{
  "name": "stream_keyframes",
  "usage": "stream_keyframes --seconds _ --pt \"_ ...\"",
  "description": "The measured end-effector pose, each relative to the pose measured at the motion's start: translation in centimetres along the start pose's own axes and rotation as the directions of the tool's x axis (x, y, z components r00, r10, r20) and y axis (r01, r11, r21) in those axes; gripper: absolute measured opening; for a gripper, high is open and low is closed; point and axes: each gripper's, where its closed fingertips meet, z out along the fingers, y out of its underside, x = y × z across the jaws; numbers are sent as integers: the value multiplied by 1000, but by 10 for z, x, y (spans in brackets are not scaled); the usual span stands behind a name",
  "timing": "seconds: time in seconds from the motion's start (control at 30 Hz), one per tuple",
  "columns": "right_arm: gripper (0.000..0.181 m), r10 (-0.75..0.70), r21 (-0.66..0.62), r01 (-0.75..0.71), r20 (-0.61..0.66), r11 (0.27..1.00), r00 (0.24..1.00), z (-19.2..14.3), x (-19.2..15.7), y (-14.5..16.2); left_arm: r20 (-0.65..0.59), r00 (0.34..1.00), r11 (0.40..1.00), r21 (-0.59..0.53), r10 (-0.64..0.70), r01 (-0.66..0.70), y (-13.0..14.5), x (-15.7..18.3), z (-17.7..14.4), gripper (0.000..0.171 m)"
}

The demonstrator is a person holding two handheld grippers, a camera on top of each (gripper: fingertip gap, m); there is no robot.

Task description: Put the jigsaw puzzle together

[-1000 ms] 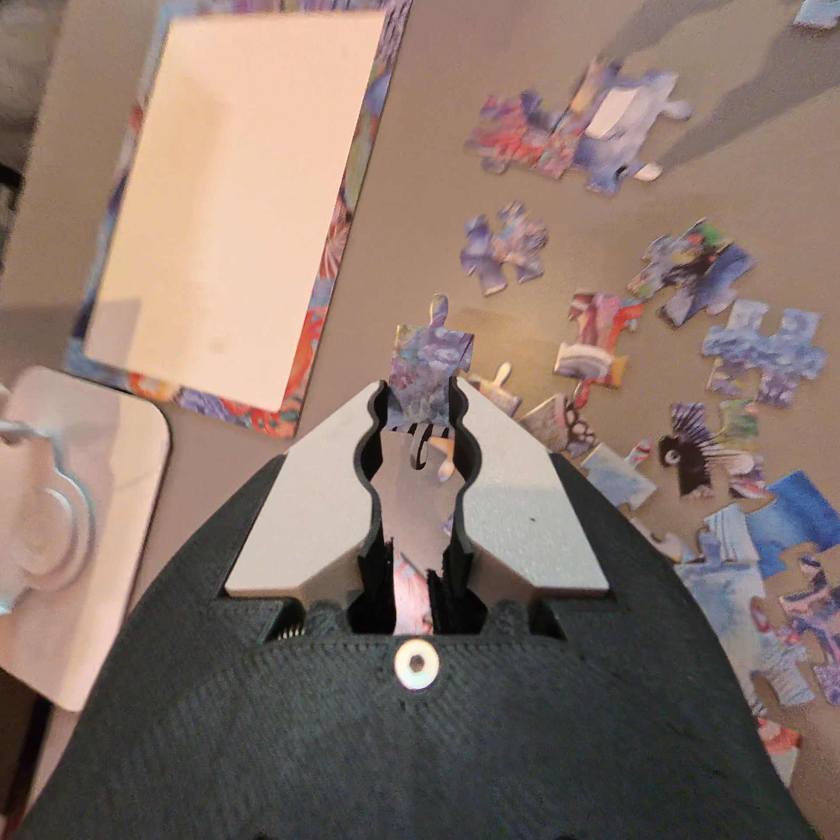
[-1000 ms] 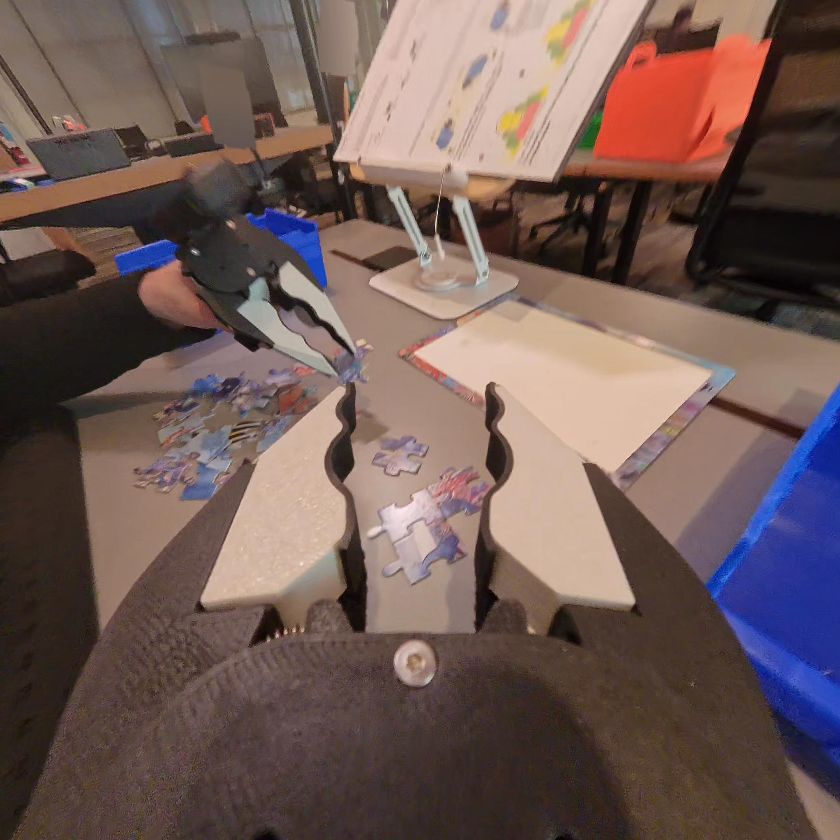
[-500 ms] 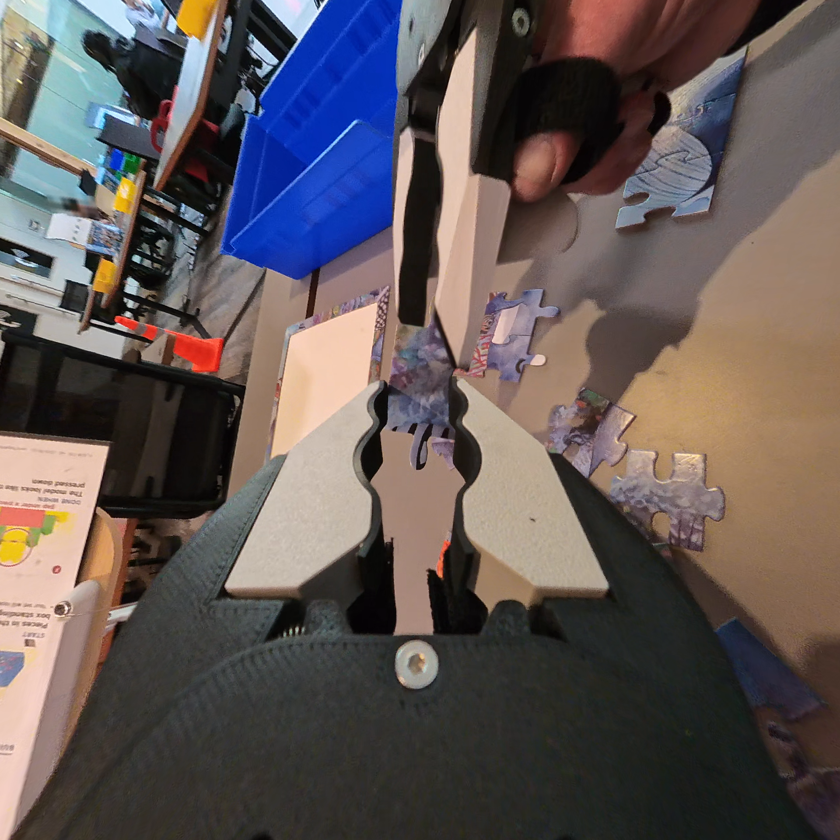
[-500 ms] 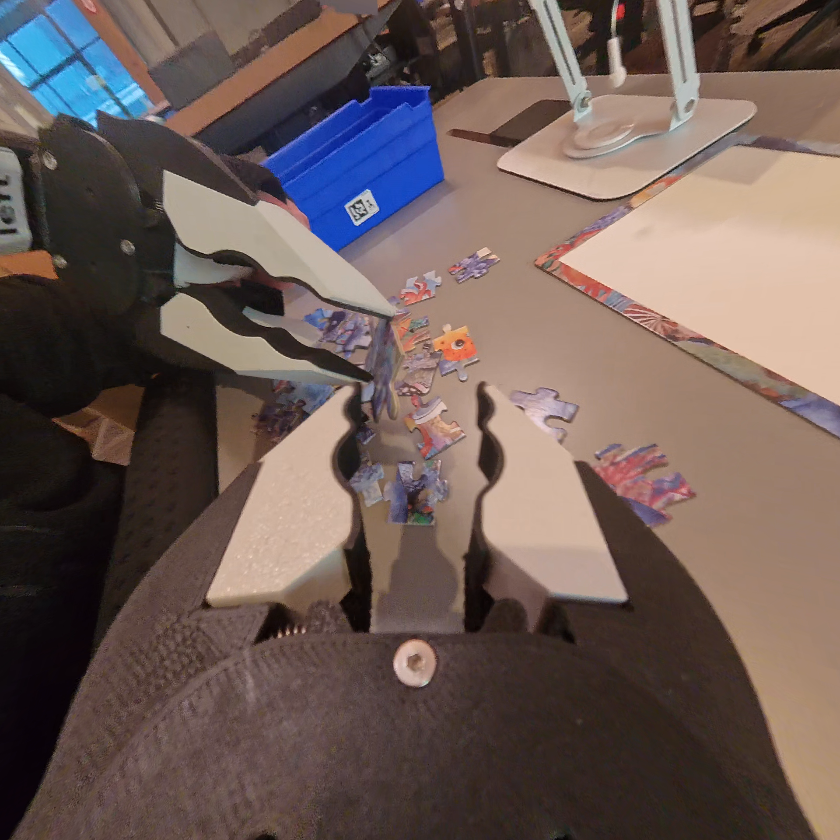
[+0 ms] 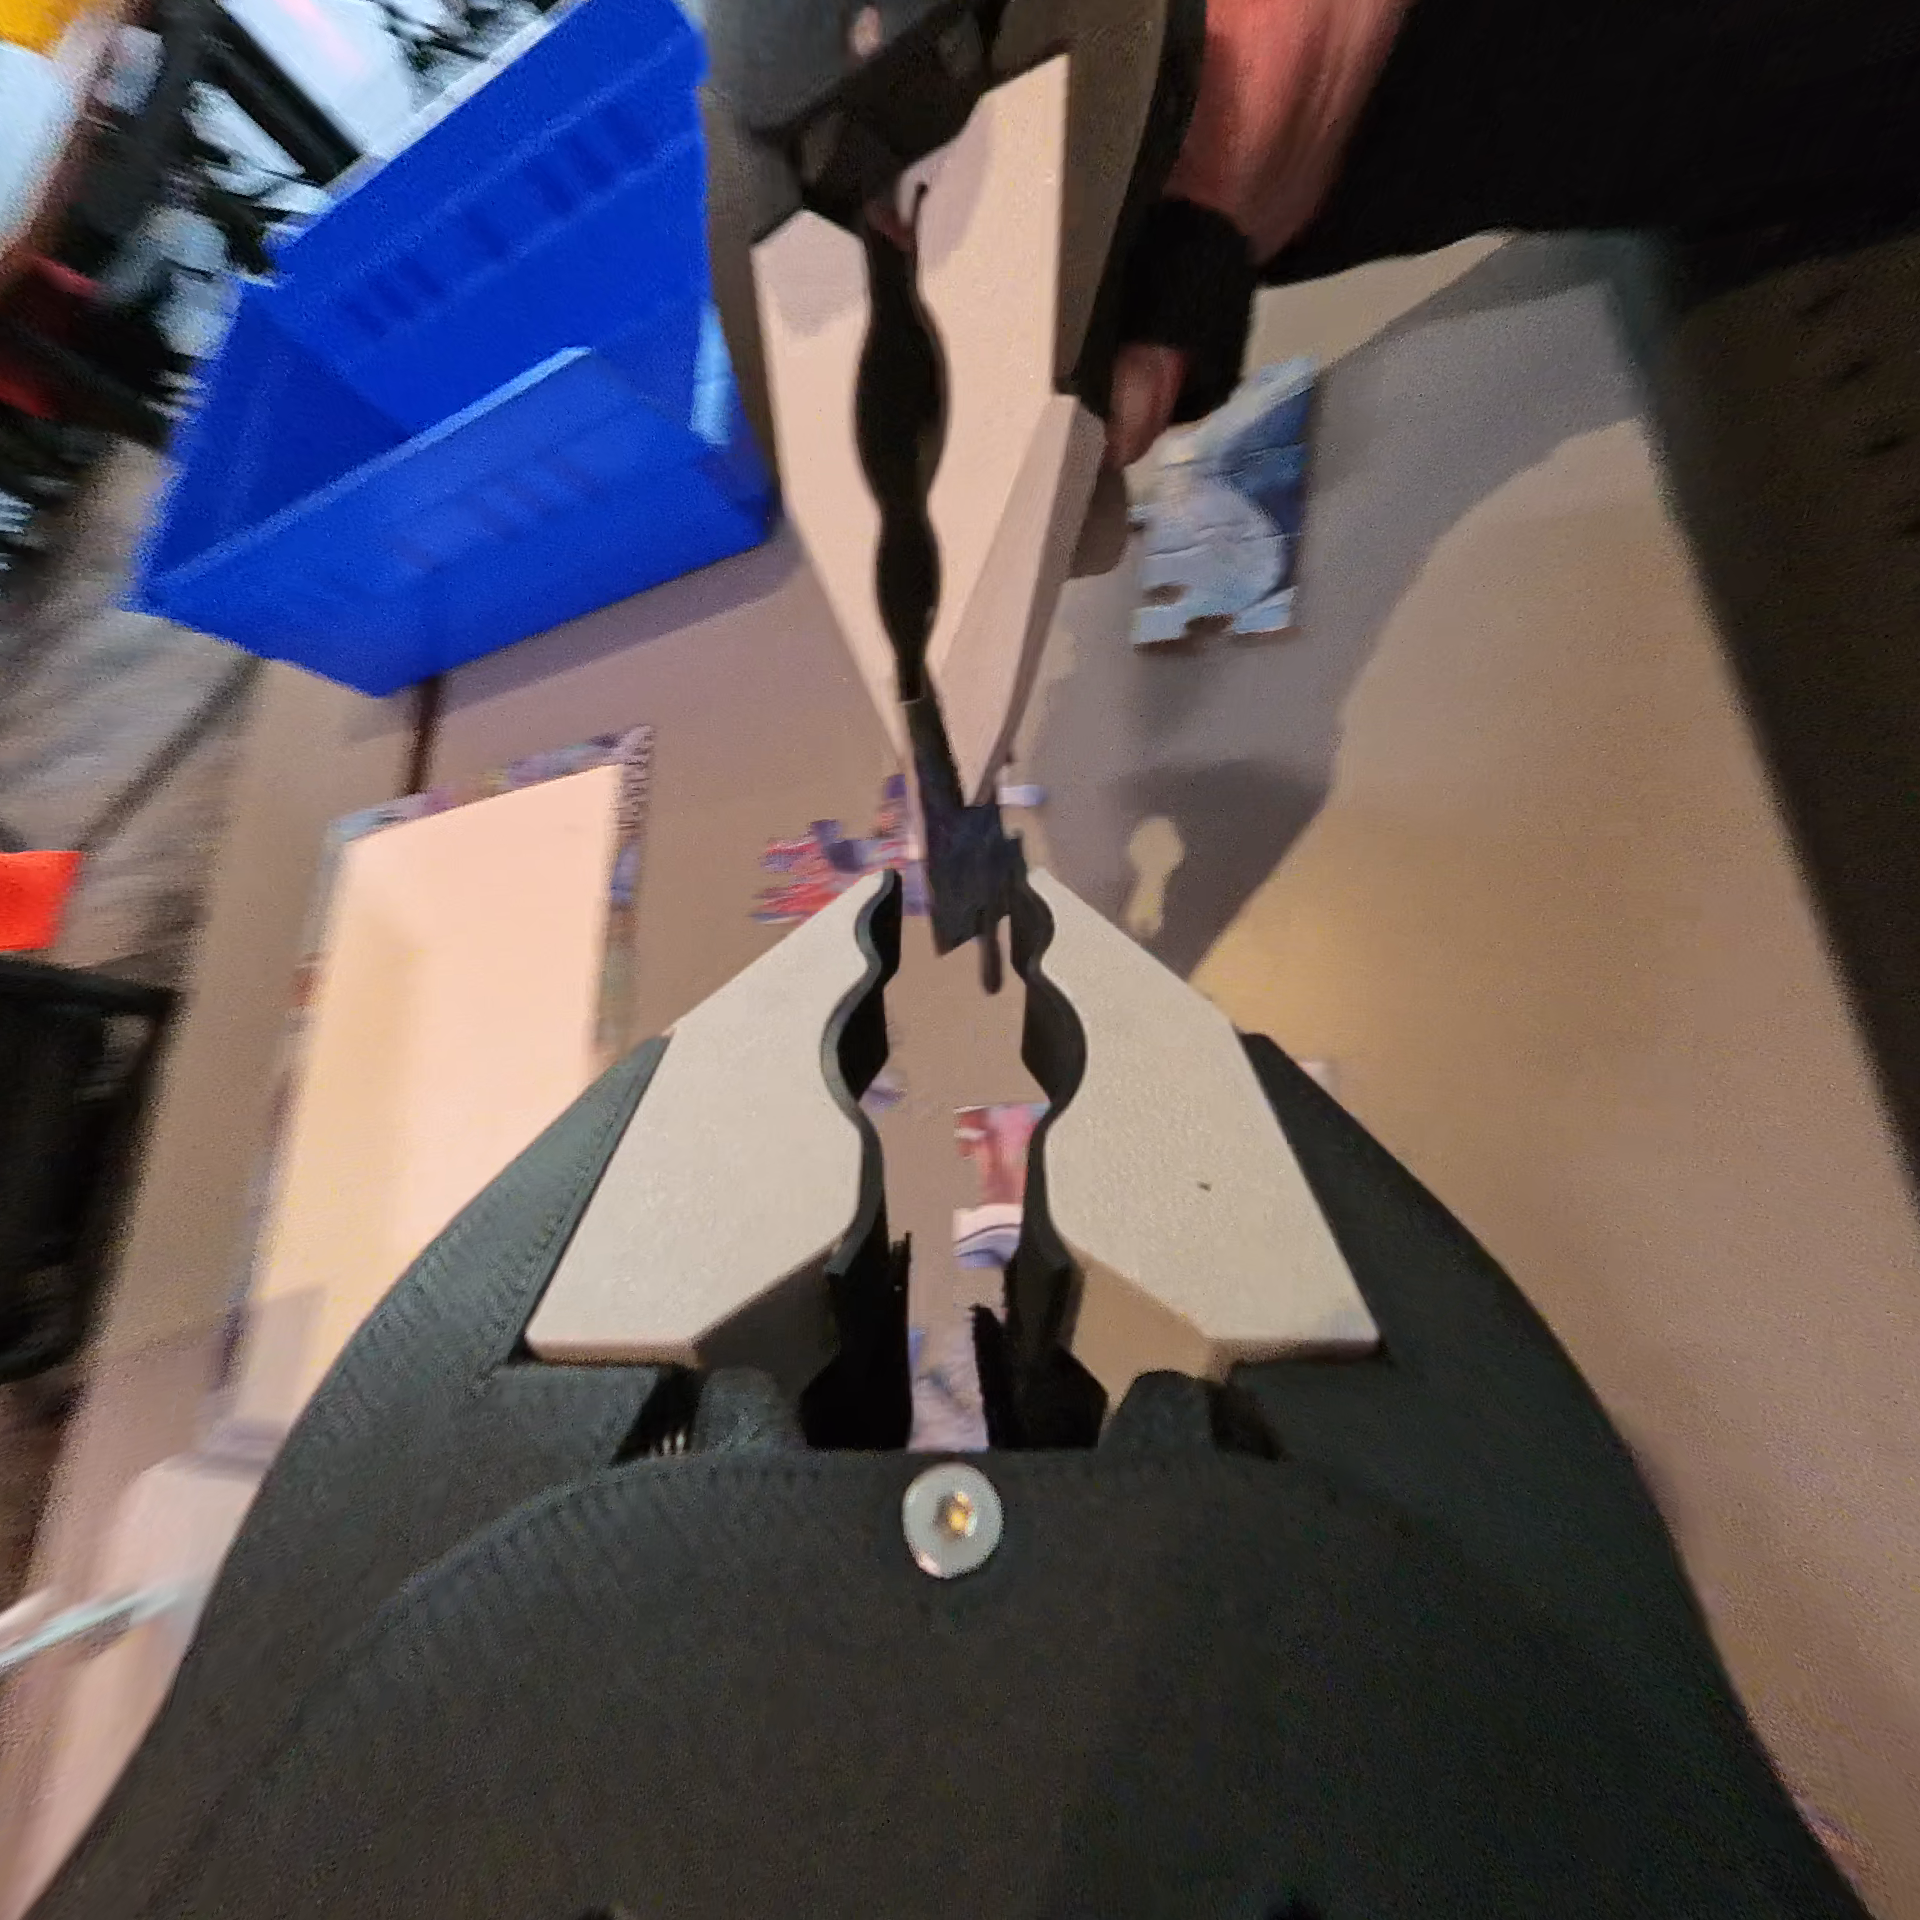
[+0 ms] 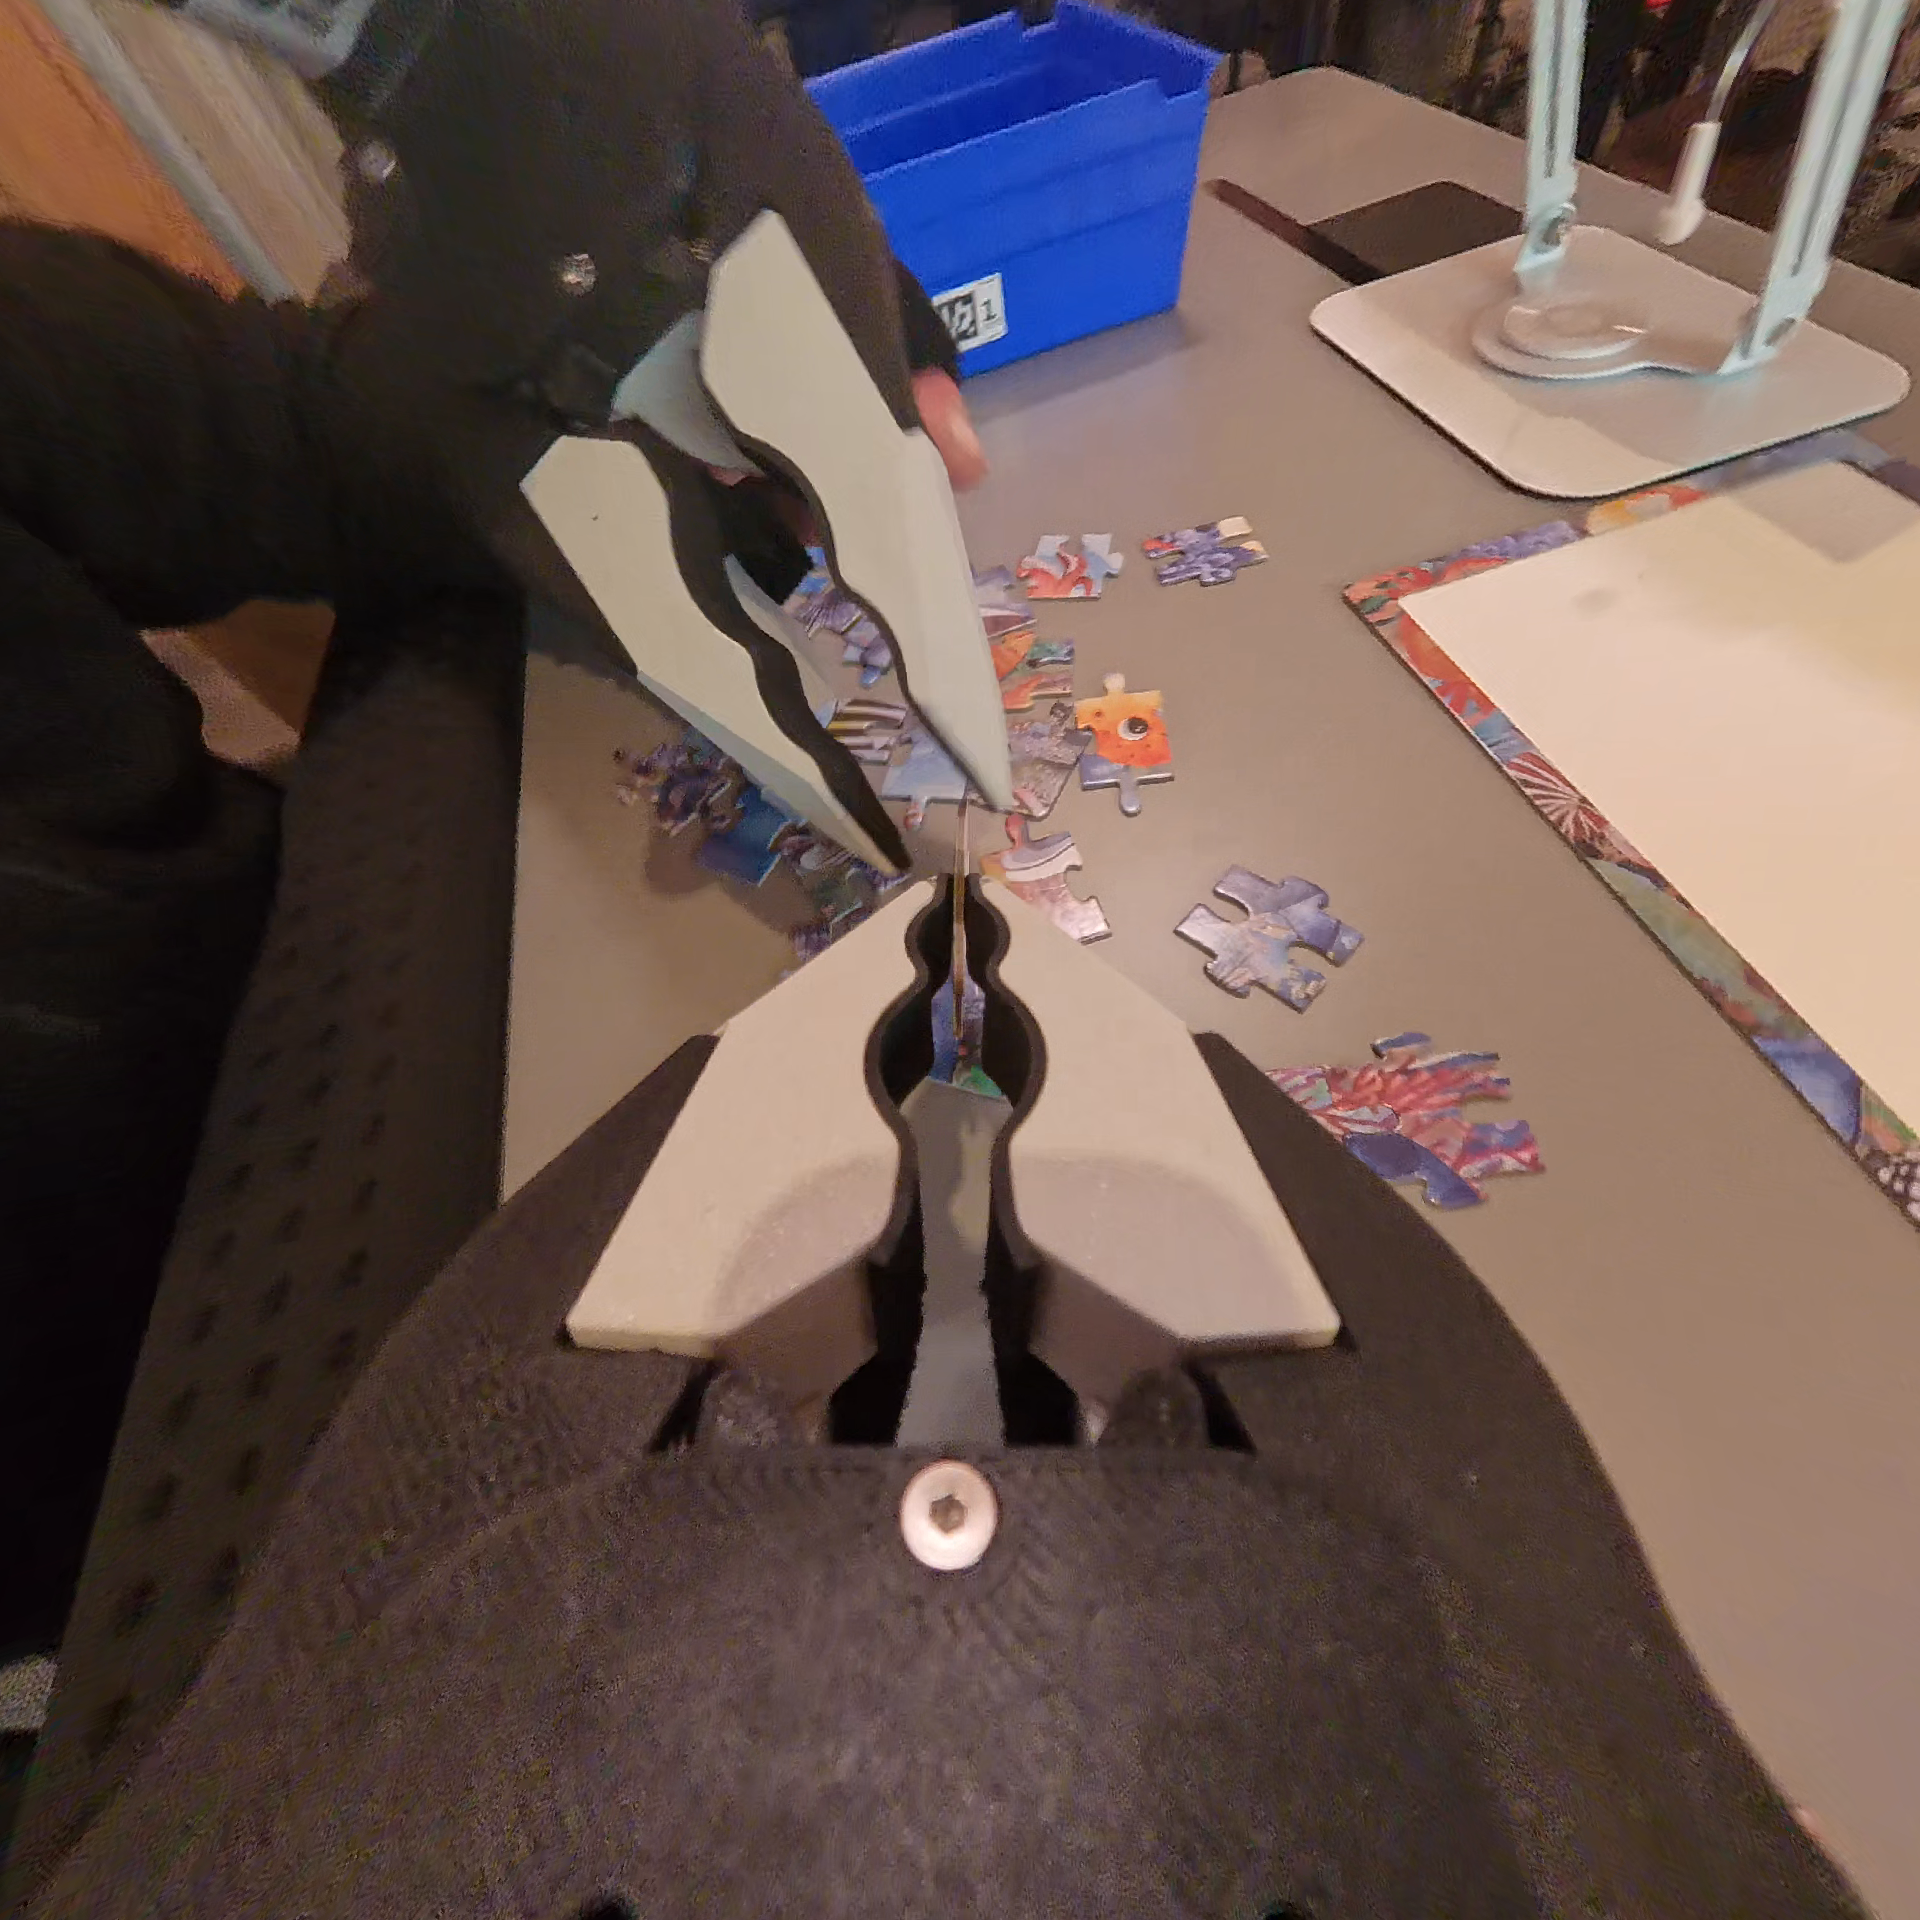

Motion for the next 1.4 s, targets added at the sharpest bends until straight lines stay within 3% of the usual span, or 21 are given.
stream_keyframes --seconds 0.07,0.23,0.33,0.4,0.5,0.6,0.67,0.8,0.9,0.97,1.03,1.13,1.3,1.4 --pt "0 -58 -40 59 26 997 998 3 -10 4 -100 994 999 5 -52 53 1 15 6 15" --pt "1 -126 -56 130 65 990 990 10 -22 7 -196 968 985 40 -157 167 5 25 9 0" --pt "30 -34 60 33 8 998 999 3 -8 -12 -231 934 948 101 -272 301 4 12 4 0" --pt "39 41 152 -36 -32 988 999 -10 7 -23 -283 885 892 161 -369 423 0 3 -2 0" --pt "34 121 228 -117 -3 966 993 -22 15 -29 -369 808 806 208 -460 554 -4 -5 -6 0" --pt "30 128 228 -135 43 964 991 -16 10 -28 -413 770 768 217 -487 602 -6 -5 -4 1" --pt "4 111 201 -122 65 972 992 -7 4 -25 -439 752 753 218 -492 621 -8 -2 -2 0" --pt "0 106 184 -121 86 976 991 -6 1 -23 -447 741 740 224 -500 634 -9 -3 1 3" --pt "0 127 141 -134 60 981 990 -14 6 -15 -394 775 808 120 -494 577 10 -3 4 24" --pt "0 142 82 -148 78 986 987 -18 4 -4 -325 833 883 -15 -448 469 37 4 9 35" --pt "0 186 -13 -186 150 982 971 -16 -7 11 -279 875 919 -100 -395 383 56 8 12 40" --pt "0 200 -172 -161 241 972 950 -6 -29 37 -286 893 933 -200 -348 300 74 21 16 45" --pt "0 194 -342 -79 316 936 929 24 -58 65 -278 908 935 -257 -313 243 88 25 21 46" --pt "45 180 -379 -105 167 920 969 43 -33 73 -219 925 931 -266 -311 251 94 15 22 46"
